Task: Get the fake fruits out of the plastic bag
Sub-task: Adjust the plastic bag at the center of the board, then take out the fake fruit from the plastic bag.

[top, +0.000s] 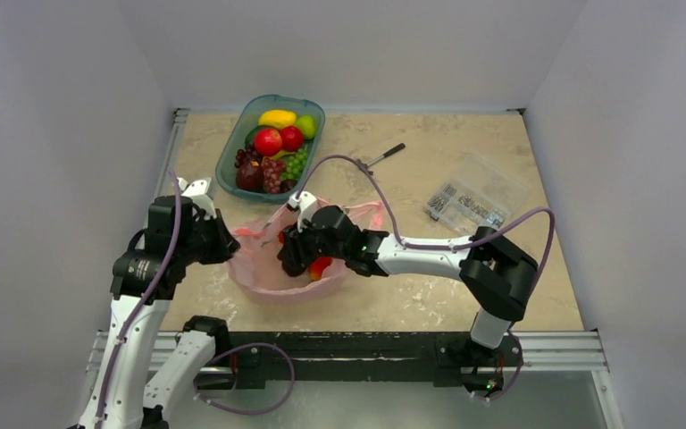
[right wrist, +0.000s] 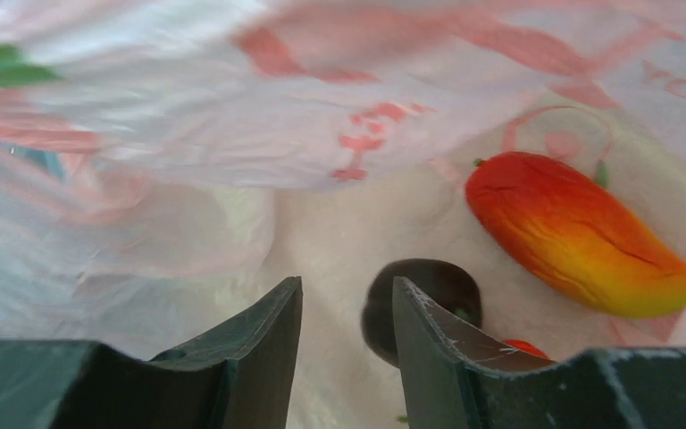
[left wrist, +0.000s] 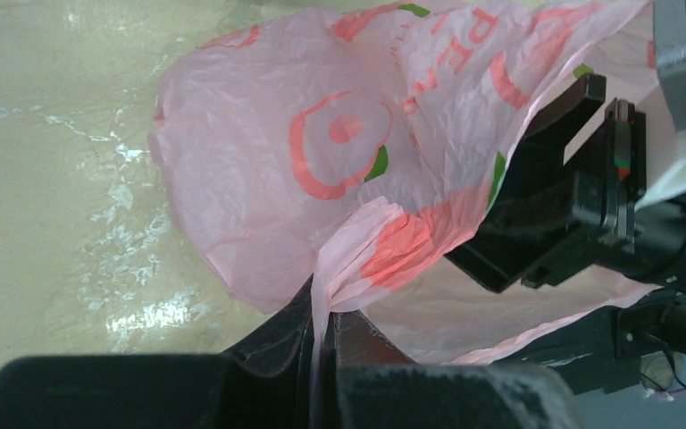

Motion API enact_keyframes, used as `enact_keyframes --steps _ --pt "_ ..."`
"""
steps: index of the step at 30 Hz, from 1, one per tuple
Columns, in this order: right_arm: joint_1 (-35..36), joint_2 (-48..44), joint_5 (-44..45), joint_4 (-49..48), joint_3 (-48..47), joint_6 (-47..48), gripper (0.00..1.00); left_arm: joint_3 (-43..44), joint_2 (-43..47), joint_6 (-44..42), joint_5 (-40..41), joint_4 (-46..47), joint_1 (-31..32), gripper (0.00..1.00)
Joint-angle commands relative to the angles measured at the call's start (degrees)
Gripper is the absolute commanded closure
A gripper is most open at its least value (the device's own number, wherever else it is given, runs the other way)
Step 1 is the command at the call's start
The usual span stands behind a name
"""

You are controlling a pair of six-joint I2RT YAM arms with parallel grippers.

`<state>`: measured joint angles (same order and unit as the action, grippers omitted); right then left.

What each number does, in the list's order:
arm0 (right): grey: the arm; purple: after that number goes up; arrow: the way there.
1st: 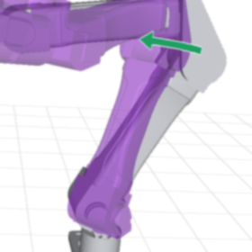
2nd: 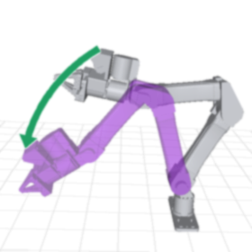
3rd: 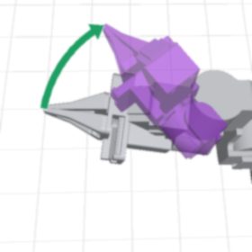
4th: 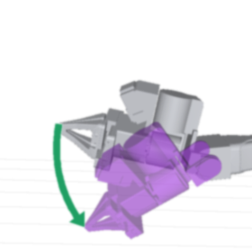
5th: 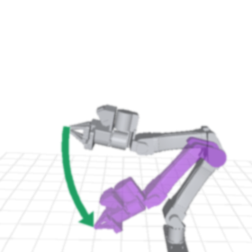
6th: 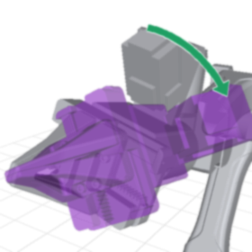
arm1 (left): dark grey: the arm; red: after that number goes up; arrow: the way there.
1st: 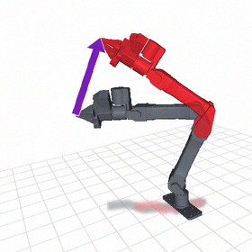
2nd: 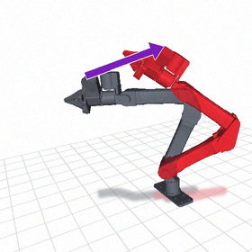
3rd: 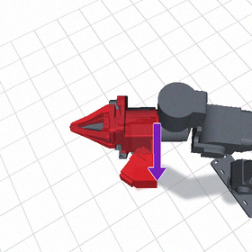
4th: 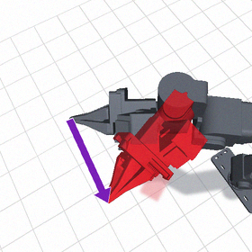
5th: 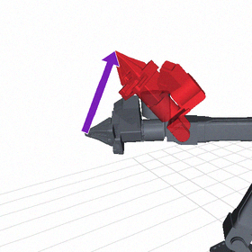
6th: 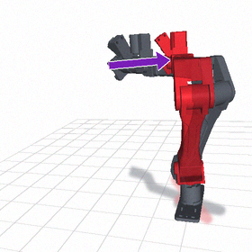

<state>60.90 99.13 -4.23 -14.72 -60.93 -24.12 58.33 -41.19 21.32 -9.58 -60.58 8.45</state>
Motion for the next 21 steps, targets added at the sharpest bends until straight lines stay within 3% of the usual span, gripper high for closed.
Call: enact_keyframes --steps 1,8,14,17,21 --pt "5.14 -1.64 0.29 -1.68 -0.73 6.24 0.57 0.38 -0.23 -2.35 2.46 0.25 0.34 1.00" --pt "13.23 2.60 6.84 -10.52 6.14 10.72 0.59 -2.41 -2.98 1.88 -4.33 0.02 0.34 1.00" --pt "16.79 12.95 14.59 -17.60 8.21 8.99 0.72 -6.91 0.12 6.54 -4.45 -3.17 0.42 1.00" --pt "16.64 12.35 14.67 -20.97 10.17 5.97 0.72 -6.38 2.93 5.98 -2.70 -4.46 0.43 1.00" --pt "16.60 7.06 16.60 -17.36 8.66 6.33 0.68 -6.12 2.96 4.51 -1.47 -6.12 0.42 1.00"
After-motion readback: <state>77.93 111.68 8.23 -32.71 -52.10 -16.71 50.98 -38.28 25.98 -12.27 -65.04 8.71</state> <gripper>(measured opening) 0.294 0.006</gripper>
